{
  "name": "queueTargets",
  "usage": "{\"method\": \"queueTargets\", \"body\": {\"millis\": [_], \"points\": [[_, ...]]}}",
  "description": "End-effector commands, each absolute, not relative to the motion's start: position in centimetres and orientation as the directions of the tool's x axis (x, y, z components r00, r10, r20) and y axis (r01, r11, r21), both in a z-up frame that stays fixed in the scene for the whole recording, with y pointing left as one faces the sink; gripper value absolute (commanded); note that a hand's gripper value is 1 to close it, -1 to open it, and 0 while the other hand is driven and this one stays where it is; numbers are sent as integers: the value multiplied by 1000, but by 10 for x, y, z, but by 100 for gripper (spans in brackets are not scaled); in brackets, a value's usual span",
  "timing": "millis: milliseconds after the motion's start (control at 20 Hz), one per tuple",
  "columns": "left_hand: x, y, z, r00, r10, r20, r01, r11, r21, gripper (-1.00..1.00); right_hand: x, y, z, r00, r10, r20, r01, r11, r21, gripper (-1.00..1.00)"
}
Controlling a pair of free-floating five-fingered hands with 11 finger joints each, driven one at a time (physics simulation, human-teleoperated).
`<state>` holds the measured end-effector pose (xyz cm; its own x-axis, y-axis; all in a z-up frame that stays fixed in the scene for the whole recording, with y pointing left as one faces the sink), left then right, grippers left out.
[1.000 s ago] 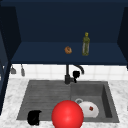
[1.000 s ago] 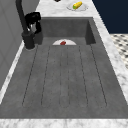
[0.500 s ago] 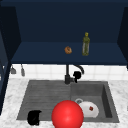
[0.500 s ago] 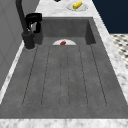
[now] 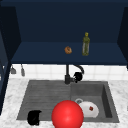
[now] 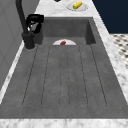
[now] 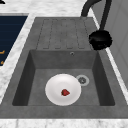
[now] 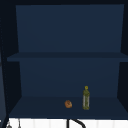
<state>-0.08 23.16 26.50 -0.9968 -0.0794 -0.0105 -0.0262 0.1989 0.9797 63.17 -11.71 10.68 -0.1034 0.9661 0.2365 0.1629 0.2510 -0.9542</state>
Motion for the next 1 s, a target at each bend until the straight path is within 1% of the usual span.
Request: {"method": "queueTargets", "body": {"millis": [0, 450, 950], "points": [[-1, 232, 265, -997, -79, -11, -26, 199, 980, 0, 617, -132, 86, -90, 948, 306, 191, 318, -929, 100], [-1, 232, 265, -997, -79, -11, -26, 199, 980, 0, 621, -131, 88, -79, 942, 327, 187, 336, -923, 100], [-1, 232, 265, -997, -79, -11, -26, 199, 980, 0, 621, -136, 84, -104, 929, 355, 186, 369, -911, 100]]}}
